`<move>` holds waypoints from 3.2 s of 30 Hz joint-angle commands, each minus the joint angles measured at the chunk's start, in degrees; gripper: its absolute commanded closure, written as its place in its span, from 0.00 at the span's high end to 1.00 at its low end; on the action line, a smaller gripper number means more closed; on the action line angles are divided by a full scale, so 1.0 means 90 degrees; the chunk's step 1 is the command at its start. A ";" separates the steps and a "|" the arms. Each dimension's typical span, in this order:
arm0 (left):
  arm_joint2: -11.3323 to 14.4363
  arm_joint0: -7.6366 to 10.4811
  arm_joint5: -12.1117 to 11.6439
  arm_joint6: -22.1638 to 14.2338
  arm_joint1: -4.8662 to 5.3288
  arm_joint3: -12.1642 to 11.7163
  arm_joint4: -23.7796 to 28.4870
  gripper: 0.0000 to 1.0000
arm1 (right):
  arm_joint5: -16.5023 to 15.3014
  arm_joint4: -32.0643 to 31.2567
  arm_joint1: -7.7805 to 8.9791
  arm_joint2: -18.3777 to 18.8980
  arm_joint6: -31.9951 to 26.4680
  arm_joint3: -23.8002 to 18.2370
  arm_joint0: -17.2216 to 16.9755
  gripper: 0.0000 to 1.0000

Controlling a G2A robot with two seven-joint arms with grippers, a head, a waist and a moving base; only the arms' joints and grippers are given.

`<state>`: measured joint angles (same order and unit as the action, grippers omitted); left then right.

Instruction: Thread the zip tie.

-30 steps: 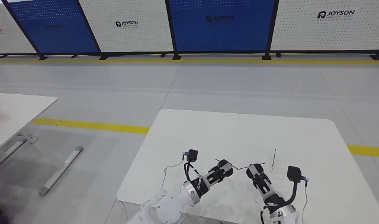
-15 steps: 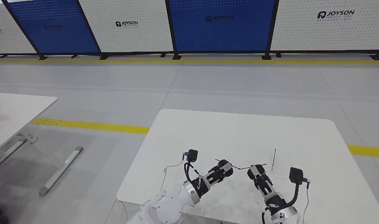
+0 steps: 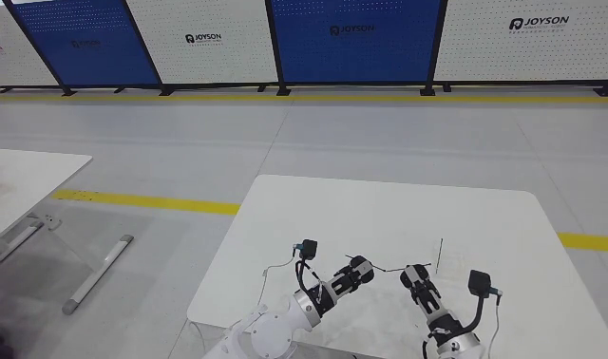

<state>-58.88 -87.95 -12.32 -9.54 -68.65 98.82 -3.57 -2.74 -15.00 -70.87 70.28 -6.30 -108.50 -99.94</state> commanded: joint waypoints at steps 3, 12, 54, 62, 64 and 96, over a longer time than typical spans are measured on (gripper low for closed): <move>0.0000 0.0000 0.0000 0.0000 0.0000 0.0000 0.0000 0.00 | 0.0005 -0.0004 -0.0004 -0.0001 0.0013 -0.0016 -0.0004 0.00; 0.0026 -0.0074 0.0131 0.0324 0.0006 0.0132 -0.0449 0.00 | 0.0016 0.0050 -0.0008 0.0027 0.0071 -0.0051 -0.0034 0.00; 0.0028 -0.0094 0.0146 0.0325 0.0010 0.0153 -0.0493 0.00 | 0.0188 0.0169 -0.0073 -0.0112 -0.0046 0.0100 0.0142 0.00; 0.0028 -0.0094 0.0146 0.0325 0.0010 0.0153 -0.0493 0.00 | 0.0170 0.0188 -0.0084 -0.0148 -0.0074 0.0114 0.0175 0.00; 0.0028 -0.0094 0.0146 0.0325 0.0010 0.0153 -0.0493 0.00 | 0.0171 0.0202 -0.0090 -0.0169 -0.0075 0.0132 0.0200 0.00; 0.0073 -0.0096 -0.0095 0.0375 -0.0014 0.0211 -0.0015 0.00 | -0.0131 0.0441 -0.0104 -0.0066 -0.0105 0.0125 0.0180 0.00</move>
<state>-58.17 -88.75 -13.26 -6.39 -68.75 100.74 -4.14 -3.84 -10.99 -71.82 69.59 -7.27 -107.39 -98.23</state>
